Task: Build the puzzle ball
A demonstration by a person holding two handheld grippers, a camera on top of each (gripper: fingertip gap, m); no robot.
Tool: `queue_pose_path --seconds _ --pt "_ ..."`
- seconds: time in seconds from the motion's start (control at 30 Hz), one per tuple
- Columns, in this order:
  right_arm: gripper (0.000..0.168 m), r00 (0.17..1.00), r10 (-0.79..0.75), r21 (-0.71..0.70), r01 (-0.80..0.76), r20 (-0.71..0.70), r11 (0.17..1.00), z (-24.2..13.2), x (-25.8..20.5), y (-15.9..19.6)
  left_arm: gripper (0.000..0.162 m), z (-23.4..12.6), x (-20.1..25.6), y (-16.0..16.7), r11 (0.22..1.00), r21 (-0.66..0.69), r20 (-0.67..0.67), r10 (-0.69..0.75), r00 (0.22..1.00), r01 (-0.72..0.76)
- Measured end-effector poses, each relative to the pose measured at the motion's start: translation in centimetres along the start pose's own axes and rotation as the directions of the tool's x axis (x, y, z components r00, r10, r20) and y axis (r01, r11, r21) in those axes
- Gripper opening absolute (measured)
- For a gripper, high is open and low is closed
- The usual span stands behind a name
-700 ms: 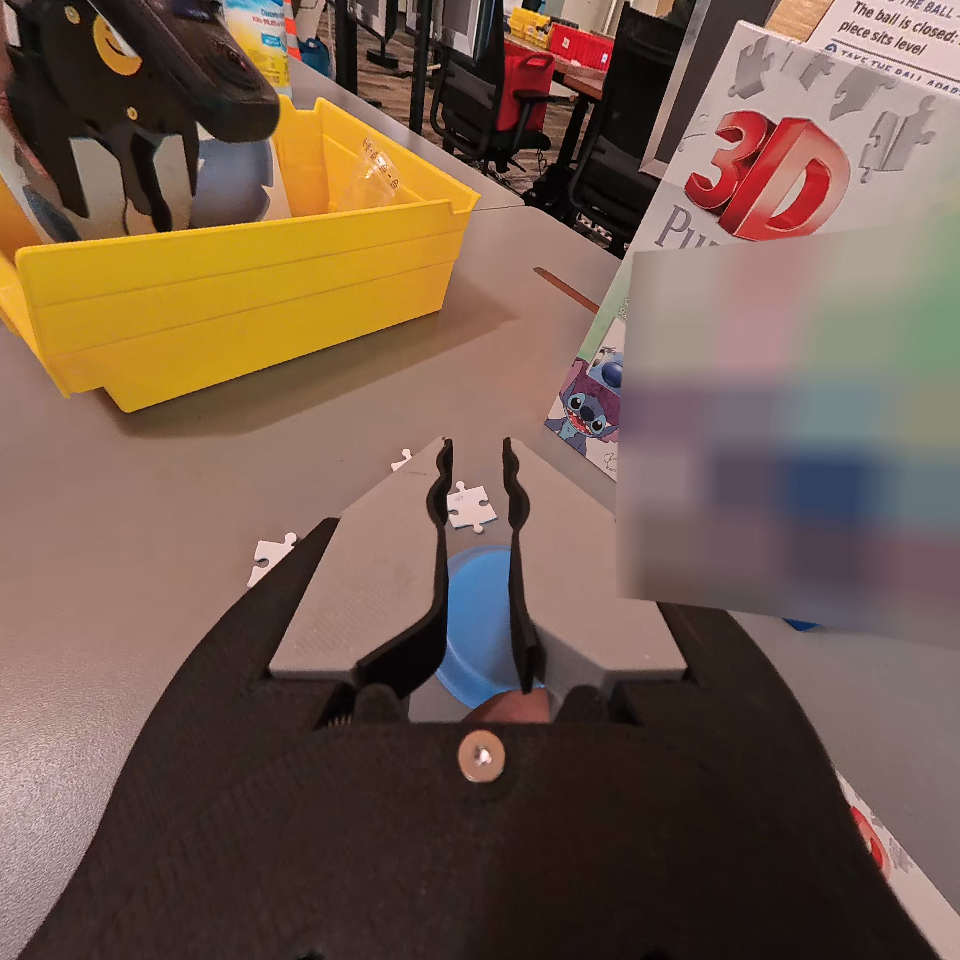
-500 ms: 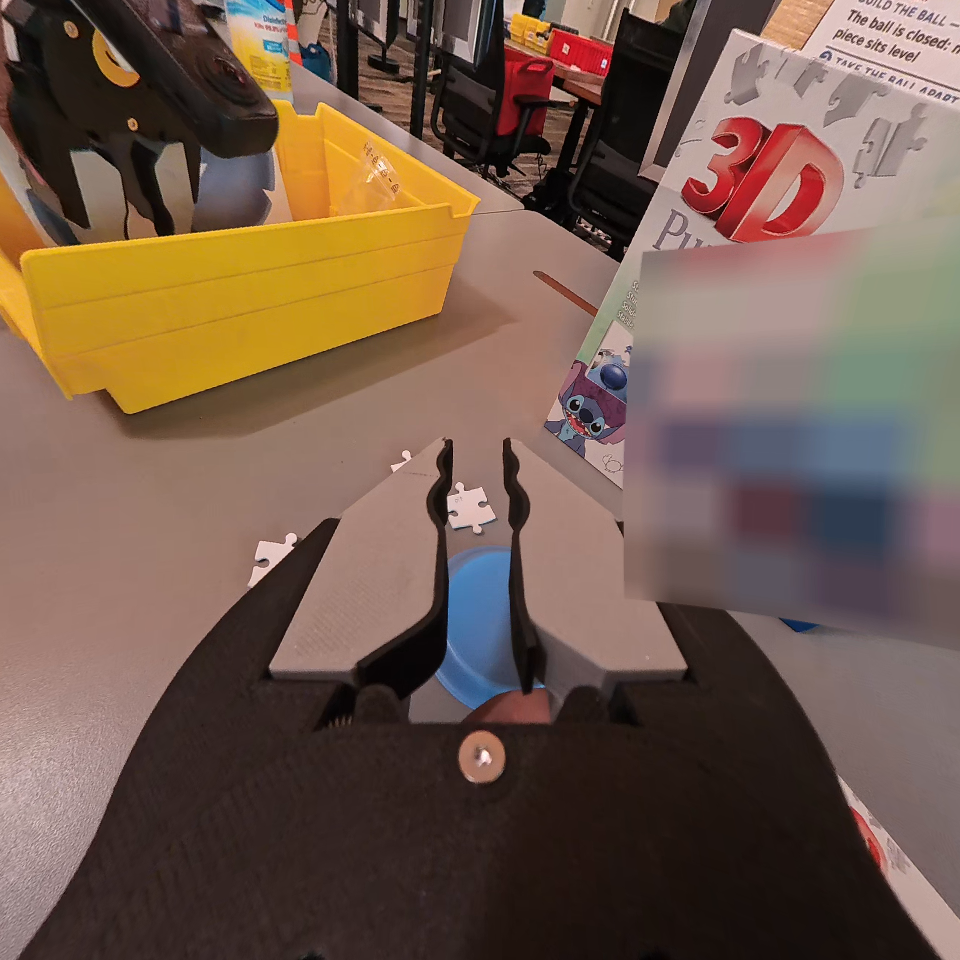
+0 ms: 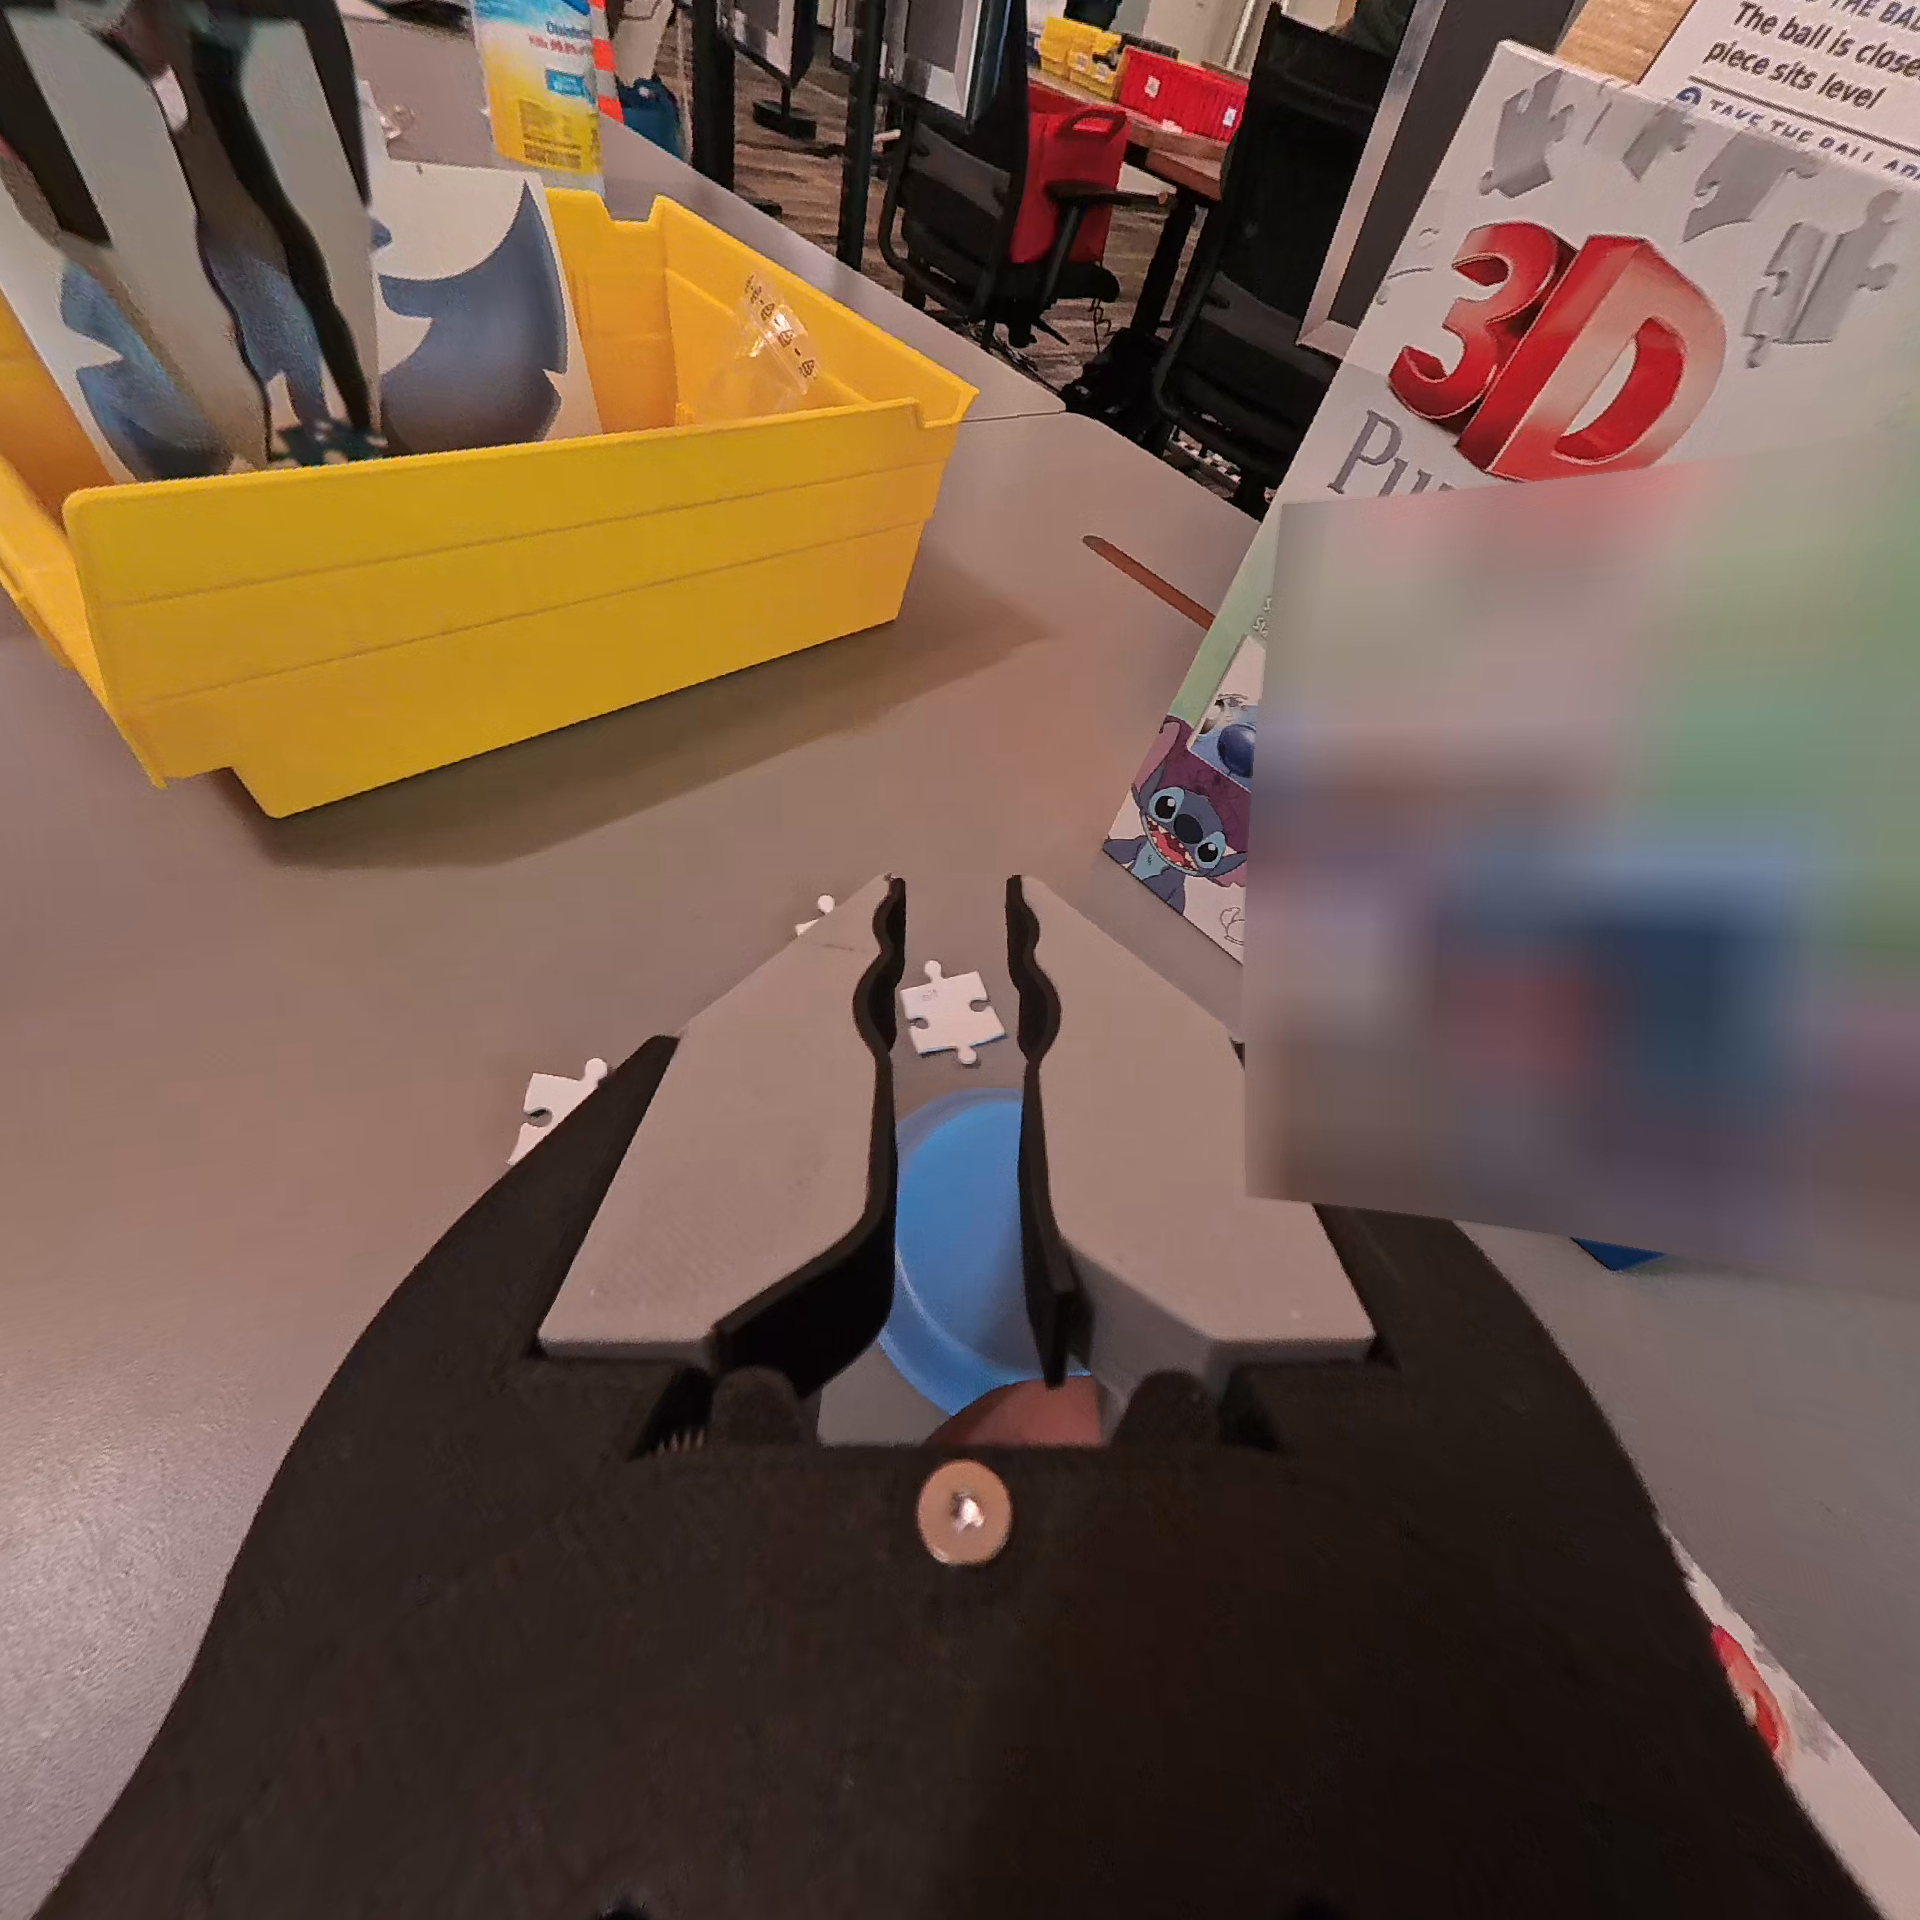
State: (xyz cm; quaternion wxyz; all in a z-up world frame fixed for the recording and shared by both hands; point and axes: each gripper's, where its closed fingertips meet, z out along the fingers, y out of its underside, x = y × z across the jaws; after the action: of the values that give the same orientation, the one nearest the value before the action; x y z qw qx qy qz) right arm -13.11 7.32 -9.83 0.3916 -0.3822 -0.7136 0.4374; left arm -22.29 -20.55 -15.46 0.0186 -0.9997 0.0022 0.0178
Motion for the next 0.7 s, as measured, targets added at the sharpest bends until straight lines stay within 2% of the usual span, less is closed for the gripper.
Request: queue_pose_path --seconds 0.1,0.17,0.2,0.27,0.33,0.43,0.53,0.6,0.7 --pt "0.015 1.0 0.002 0.008 -0.002 0.025 1.0 0.0 -0.4 -0.1 0.034 -2.8 1.2 -2.8 0.974 0.228 -0.057 0.0 0.998 0.013" --pt "0.016 0.999 0.002 0.022 -0.003 0.052 1.0 -0.1 -0.9 -0.4 0.034 -5.6 2.5 -5.5 0.896 0.442 -0.128 0.02 0.992 0.038" --pt "0.016 0.998 -0.001 0.03 -0.001 0.067 1.0 -0.1 -1.2 -0.5 0.034 -7.3 3.2 -6.8 0.831 0.553 -0.161 0.041 0.986 0.056" --pt "0.017 0.995 -0.017 0.047 0.012 0.1 0.999 -0.2 -2.0 -0.9 0.033 -11.2 5.1 -9.0 0.647 0.754 -0.249 0.118 0.961 0.116" --pt "0.017 0.989 -0.036 0.073 0.026 0.141 0.997 -0.4 -2.9 -1.3 0.033 -14.7 7.8 -9.8 0.456 0.872 -0.326 0.267 0.907 0.179" --pt "0.019 0.975 -0.042 0.107 0.018 0.219 0.994 -0.9 -4.4 -1.9 0.032 -18.3 10.7 -9.6 0.25 0.932 -0.353 0.446 0.822 0.264" --pt "0.021 0.958 -0.033 0.127 -0.003 0.284 0.992 -1.3 -5.5 -2.4 0.033 -20.2 12.0 -9.6 0.111 0.926 -0.36 0.539 0.761 0.36" --pt "0.021 0.95 -0.032 0.141 -0.013 0.312 0.99 -1.5 -5.9 -2.6 0.033 -20.5 12.8 -10.0 0.083 0.912 -0.371 0.581 0.724 0.401" --pt "0.022 0.945 -0.042 0.151 -0.008 0.325 0.988 -1.7 -6.3 -2.8 0.033 -19.6 14.0 -11.2 0.098 0.915 -0.365 0.611 0.703 0.39"
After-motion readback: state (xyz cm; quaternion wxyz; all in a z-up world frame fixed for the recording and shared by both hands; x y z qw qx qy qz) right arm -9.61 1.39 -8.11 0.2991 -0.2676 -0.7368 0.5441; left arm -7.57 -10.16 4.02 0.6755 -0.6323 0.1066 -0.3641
